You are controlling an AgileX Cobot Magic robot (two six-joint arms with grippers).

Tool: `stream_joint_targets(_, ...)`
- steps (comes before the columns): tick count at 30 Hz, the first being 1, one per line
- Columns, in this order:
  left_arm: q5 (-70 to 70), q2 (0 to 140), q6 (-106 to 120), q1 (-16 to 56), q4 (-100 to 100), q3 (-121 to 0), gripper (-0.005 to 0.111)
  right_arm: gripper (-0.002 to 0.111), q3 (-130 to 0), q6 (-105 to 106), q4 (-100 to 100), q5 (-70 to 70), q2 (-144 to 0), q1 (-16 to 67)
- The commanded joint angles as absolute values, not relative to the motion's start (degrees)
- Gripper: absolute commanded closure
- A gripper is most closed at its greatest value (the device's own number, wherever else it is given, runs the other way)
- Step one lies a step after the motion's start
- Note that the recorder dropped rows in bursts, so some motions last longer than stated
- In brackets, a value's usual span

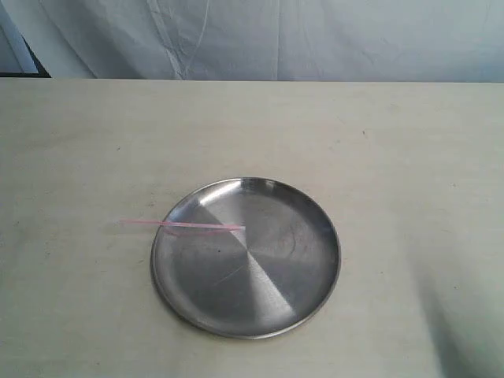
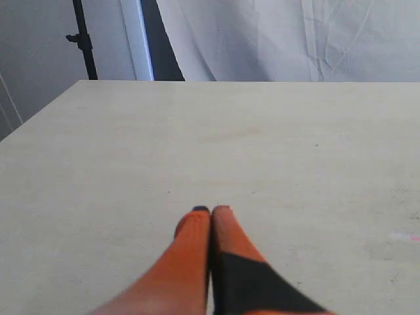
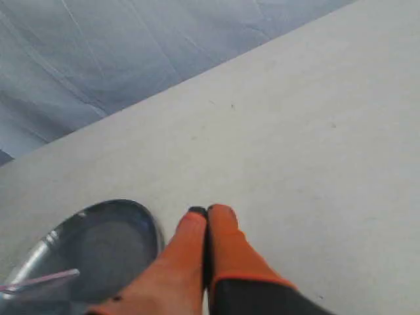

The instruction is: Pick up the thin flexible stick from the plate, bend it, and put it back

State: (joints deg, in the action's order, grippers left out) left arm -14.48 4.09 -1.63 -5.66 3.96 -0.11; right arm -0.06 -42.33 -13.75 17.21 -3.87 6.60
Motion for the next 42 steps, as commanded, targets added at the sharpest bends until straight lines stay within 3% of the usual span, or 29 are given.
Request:
stream_joint_targets(1, -13.71, 3.75, -2.03, -5.70, 4.11, 0.00, 0.107, 0.109, 0.00, -44.41, -1.58, 2.32, -3.67, 6.40)
stream_joint_targets(6, -13.71, 3.75, -2.03, -5.70, 4.11, 0.00, 0.107, 0.109, 0.00, -45.92, 20.05, -17.34, -3.67, 6.40)
stream_joint_targets(10, -13.71, 3.75, -2.03, -5.70, 4.11, 0.00, 0.107, 0.109, -0.40, -48.63, 23.05, -28.12, -3.67, 6.40)
stream_joint_targets(15, -13.71, 3.75, -2.03, -5.70, 4.11, 0.00, 0.107, 0.109, -15.83, -16.02, 23.06, -23.97, -11.81, 6.40)
stream_joint_targets(20, -13.71, 3.75, -2.03, -5.70, 4.11, 0.00, 0.107, 0.109, -37.61, 13.44, 18.73, -7.21, -33.96, 6.40)
stream_joint_targets(26, -13.71, 3.75, -2.03, -5.70, 4.11, 0.00, 0.107, 0.109, -71.80, 28.50, 14.44, 46.25, -72.81, 8.17)
stream_joint_targets(28, -13.71, 3.75, -2.03, -5.70, 4.11, 0.00, 0.107, 0.109, -80.83, 30.40, 14.14, 58.21, -85.59, 10.54)
stream_joint_targets(34, -13.71, 3.75, -2.03, -5.70, 4.11, 0.00, 0.107, 0.109, -91.75, 30.25, 10.15, 62.27, -109.21, 22.87)
stream_joint_targets(40, -13.71, 3.75, -2.03, -5.70, 4.11, 0.00, 0.107, 0.109, -92.93, 29.88, 3.04, 61.61, -120.59, 34.46)
stream_joint_targets(42, -13.71, 3.75, -2.03, -5.70, 4.11, 0.00, 0.107, 0.099, -92.93, 29.88, 3.06, 58.33, -122.00, 37.14)
